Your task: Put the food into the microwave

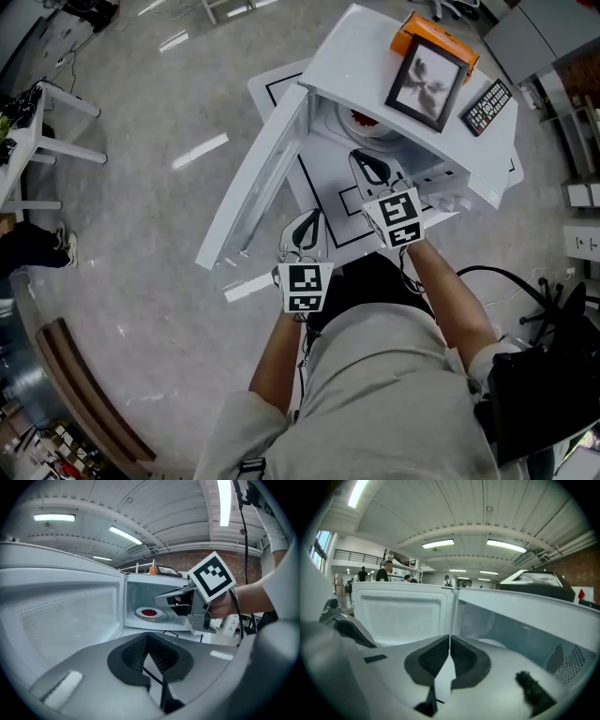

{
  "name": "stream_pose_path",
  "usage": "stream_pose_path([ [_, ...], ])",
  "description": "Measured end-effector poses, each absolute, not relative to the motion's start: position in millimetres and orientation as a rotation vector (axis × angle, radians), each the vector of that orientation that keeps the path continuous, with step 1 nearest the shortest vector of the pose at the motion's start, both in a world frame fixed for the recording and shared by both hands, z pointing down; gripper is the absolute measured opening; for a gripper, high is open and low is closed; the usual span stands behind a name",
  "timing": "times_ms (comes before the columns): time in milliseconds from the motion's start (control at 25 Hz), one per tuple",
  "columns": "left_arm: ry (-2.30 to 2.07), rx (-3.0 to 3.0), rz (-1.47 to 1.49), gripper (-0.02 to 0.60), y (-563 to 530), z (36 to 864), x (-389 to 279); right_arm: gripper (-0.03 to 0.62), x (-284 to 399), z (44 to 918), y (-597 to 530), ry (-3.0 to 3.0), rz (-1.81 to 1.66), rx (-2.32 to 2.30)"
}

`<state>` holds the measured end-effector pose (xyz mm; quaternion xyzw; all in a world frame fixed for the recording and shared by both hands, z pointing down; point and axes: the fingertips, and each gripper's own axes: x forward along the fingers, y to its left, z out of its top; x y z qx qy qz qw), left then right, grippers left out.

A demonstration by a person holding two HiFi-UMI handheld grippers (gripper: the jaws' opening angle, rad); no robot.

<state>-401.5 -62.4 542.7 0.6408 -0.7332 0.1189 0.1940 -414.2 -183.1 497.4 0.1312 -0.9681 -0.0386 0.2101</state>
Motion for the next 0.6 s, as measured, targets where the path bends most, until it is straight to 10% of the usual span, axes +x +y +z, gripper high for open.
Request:
stream_pose_path([
  [600,-2.161,1.799,0.185,0.008,-46,500,-408,0.011,-391,447,-85,-2.925,0.01,0.191],
])
